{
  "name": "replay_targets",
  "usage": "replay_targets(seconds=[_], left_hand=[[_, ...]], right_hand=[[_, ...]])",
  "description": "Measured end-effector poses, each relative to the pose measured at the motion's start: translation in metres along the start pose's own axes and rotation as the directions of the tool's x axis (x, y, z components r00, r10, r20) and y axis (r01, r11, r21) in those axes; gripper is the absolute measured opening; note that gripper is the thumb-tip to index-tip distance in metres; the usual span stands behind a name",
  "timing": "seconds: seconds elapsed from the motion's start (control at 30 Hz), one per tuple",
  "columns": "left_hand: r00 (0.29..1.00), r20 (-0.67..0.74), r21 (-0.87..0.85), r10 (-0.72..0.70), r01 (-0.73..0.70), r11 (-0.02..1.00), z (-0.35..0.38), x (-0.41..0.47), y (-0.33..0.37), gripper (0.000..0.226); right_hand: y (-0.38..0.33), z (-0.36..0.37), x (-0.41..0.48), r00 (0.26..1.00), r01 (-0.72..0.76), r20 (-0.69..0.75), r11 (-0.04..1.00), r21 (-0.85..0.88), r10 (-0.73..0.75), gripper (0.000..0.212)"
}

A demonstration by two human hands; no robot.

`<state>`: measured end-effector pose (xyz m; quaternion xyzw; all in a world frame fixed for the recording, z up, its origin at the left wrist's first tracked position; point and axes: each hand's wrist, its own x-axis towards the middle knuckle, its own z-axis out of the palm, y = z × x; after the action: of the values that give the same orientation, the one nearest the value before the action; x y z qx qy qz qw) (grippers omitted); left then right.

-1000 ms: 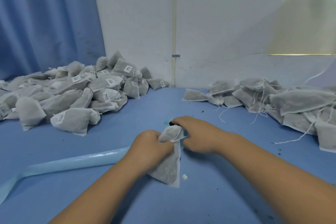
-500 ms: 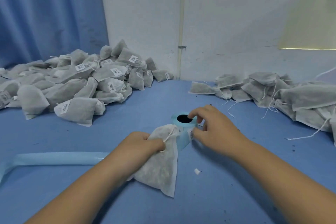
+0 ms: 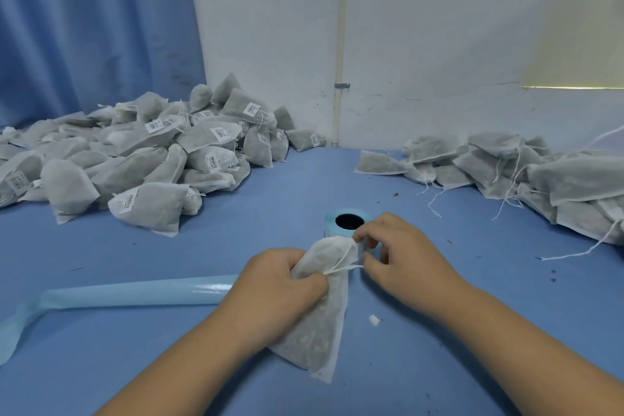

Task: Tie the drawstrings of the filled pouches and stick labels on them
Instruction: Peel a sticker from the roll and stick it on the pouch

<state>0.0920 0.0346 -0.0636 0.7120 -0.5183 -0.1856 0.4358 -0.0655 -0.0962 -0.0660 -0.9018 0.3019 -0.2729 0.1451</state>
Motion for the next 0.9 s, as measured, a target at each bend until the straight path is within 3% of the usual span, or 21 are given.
replay_targets(seconds=[0.17, 0.5, 0.9], left_hand=[[1.000, -0.014, 0.022, 0.008, -0.008, 1.000, 0.0006, -0.0013, 0.0004, 0.030], [1.000, -0.013, 0.033, 0.028, -0.028, 0.999, 0.0035, -0.0005, 0.0014, 0.030], [0.999, -0.006, 0.032, 0.036, -0.036, 0.999, 0.0042, -0.0012, 0.0005, 0.024]], right_hand=[[0.0020, -0.0001, 0.0009, 1.000, -0.004, -0.014, 1.000, -0.017, 0.003, 0.009], [0.0016, -0.0002, 0.0041, 0.999, -0.004, -0.049, 1.000, -0.019, 0.003, 0.005], [-0.0013, -0.0032, 0.0021, 0.999, -0.019, -0.046, 1.000, 0.019, 0.020, 0.010]])
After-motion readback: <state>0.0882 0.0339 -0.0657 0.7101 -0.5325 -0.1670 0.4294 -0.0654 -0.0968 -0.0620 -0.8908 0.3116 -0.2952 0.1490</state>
